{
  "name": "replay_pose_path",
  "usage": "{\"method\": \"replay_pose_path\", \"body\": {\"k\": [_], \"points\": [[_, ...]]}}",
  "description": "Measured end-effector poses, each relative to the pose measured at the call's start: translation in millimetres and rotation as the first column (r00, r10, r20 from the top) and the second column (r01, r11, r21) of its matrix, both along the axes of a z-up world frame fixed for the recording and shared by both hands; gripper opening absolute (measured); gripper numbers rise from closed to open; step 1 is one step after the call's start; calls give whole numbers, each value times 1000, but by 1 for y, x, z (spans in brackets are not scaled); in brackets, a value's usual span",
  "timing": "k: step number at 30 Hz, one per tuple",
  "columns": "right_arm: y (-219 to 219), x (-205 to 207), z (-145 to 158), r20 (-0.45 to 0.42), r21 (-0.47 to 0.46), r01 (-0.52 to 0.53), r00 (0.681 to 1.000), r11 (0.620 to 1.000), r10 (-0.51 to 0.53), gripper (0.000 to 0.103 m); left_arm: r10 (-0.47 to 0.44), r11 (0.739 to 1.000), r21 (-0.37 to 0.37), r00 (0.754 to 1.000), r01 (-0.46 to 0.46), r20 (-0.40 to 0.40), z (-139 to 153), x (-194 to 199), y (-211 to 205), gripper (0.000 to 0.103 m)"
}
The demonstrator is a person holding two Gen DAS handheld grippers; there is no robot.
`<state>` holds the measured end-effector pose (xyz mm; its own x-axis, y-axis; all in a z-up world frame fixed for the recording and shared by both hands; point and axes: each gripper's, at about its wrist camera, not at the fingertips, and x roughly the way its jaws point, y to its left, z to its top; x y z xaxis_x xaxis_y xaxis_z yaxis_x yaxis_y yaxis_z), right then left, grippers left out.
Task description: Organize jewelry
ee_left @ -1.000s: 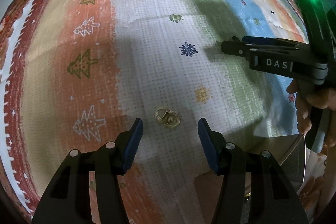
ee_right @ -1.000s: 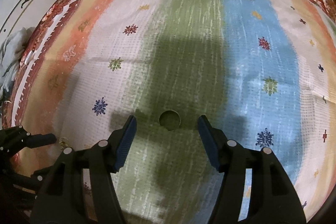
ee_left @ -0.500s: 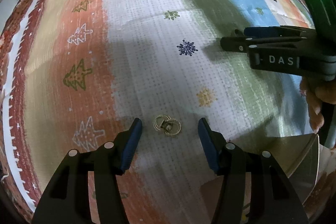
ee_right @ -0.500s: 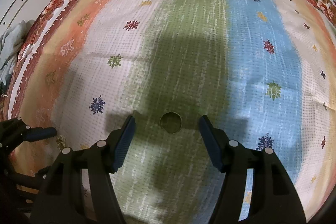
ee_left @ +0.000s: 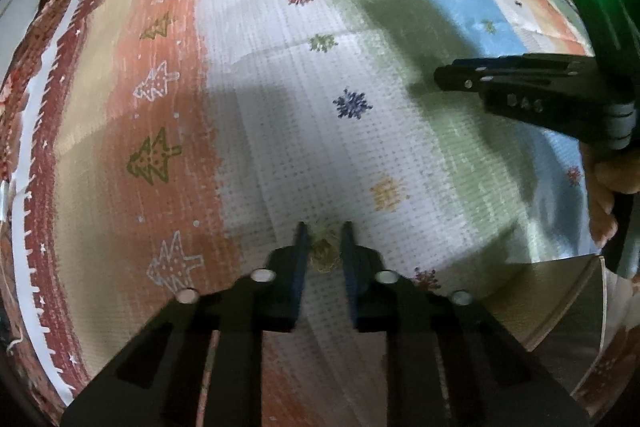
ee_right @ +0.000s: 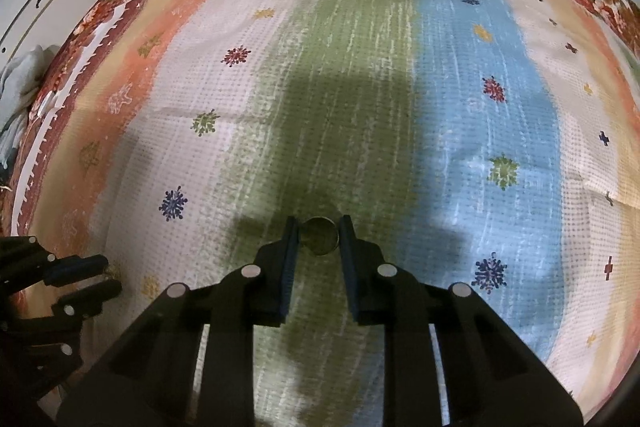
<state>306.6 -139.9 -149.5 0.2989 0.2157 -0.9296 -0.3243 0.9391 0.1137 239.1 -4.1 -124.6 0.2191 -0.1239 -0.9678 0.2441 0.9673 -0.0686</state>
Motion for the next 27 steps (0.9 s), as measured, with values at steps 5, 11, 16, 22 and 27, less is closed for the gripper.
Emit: {"method": "replay_pose_path", "body": {"k": [5,11,16,22,27], "points": [[3,-2,3,6,-4,-10,1000,1000,10,22,-8,1000,-5,1000,8,10,5,-2,0,13],[8,-9,11,21,-4,-31,999,999,31,22,-11,1000,-23,999,12,43,17,-5,-5,12],[8,-13,16,32,-3,-33,999,999,33,22,-12,999,-33,998,14,66,28,-9,-5,12],[9,-20,29,53,5,-39,998,999,39,22,-6,999,-43,996,10,88,39,-12,-1,12],[10,-27,37,64,10,-47,997,999,47,22,3,998,-59,994,3,107,50,-15,0,13]]}}
